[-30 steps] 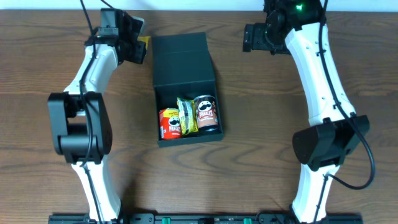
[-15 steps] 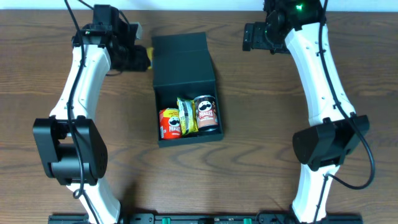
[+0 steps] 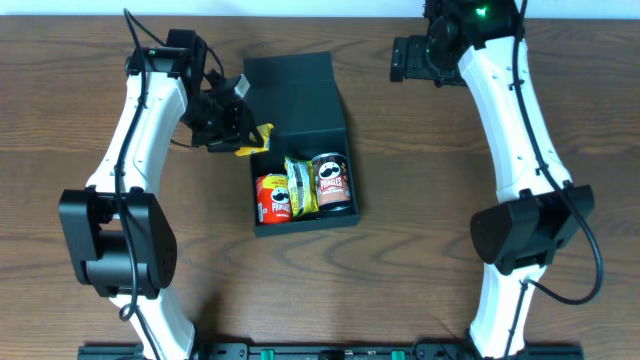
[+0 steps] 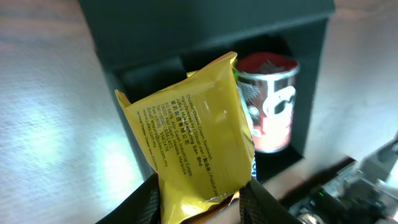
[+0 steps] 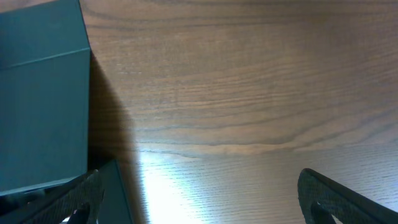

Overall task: Pack container
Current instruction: 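Carry the yellow packet into the box with the left gripper and release, then bring both grippers to the upright lid's top edge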

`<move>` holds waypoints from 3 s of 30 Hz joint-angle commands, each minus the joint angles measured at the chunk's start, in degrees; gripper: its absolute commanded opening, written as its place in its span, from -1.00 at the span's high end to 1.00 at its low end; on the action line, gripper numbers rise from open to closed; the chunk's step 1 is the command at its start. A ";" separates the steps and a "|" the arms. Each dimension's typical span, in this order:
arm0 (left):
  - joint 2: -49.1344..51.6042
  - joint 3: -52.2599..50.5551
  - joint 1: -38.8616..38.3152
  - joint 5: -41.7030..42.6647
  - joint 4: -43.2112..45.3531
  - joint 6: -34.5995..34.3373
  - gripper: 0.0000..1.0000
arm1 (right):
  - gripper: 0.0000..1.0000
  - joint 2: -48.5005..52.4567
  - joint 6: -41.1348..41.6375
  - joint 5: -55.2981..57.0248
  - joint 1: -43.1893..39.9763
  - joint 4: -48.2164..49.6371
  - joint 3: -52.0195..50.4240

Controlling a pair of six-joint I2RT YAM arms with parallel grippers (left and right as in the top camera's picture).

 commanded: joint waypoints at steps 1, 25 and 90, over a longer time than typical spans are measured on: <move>-1.22 0.63 -0.09 3.41 -1.75 0.07 0.24 | -0.99 -0.26 -0.33 0.81 -0.37 0.09 0.02; -1.27 1.49 0.07 -18.53 16.39 -9.57 -0.04 | -0.79 -0.26 2.40 0.57 -0.35 0.96 0.00; 20.65 1.29 3.26 19.89 52.74 -55.10 0.89 | 0.97 27.08 28.20 -53.57 0.42 30.86 0.00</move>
